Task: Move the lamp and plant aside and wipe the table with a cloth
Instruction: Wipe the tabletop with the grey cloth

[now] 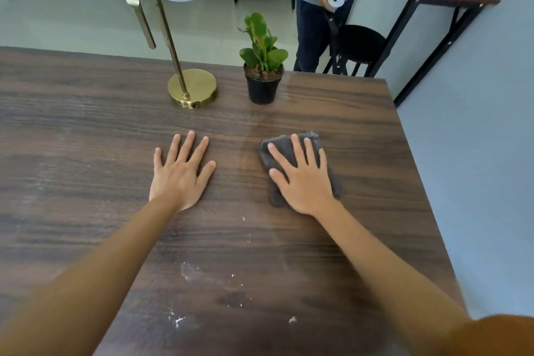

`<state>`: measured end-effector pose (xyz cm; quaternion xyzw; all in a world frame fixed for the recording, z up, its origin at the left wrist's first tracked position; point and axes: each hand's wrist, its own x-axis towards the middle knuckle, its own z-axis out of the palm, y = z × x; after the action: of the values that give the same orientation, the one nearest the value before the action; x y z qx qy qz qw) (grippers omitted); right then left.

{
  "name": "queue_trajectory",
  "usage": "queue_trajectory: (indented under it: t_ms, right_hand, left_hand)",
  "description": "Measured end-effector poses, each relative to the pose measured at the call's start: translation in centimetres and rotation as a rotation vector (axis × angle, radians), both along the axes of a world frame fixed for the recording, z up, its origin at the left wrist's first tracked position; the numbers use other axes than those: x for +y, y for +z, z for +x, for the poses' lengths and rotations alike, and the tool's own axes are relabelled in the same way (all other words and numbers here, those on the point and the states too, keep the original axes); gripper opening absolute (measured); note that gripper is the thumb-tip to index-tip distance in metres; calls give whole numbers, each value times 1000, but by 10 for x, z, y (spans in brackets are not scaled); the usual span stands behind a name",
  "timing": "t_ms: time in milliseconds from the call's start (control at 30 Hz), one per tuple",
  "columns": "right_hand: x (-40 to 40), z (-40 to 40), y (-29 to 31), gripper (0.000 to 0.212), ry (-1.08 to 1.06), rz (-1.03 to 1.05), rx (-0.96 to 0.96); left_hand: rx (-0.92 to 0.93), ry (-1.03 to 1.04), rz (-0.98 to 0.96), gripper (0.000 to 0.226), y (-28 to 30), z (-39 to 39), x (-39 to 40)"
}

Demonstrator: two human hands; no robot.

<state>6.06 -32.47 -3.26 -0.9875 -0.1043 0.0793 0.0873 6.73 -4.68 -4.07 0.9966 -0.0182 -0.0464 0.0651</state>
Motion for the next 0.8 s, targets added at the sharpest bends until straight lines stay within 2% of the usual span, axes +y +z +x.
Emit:
queue_trajectory:
  t_ms: [133, 267, 367, 467, 567, 667, 800]
  right_hand:
    - [-14, -115, -2, 57, 173, -20, -37]
    - [-89, -167, 6, 57, 109, -65, -43]
    - [-122, -139, 8, 63, -172, -103, 9]
    - [-110, -61, 10, 78, -521, -74, 46]
    - [-63, 6, 12, 90, -645, 3, 109]
    - [22, 16, 10, 76, -448, -6, 113]
    - [139, -56, 2, 66, -82, 15, 60]
  left_hand:
    - [29, -17, -17, 66, 3, 0, 3]
    - [30, -85, -34, 63, 5, -6, 14]
    - [19, -133, -29, 62, 4, -23, 40]
    - [7, -103, -25, 62, 3, -48, 75]
    - [-17, -50, -19, 61, 2, -77, 104]
    - [-37, -4, -27, 60, -1, -100, 119]
    - [-71, 27, -56, 57, -1, -112, 120]
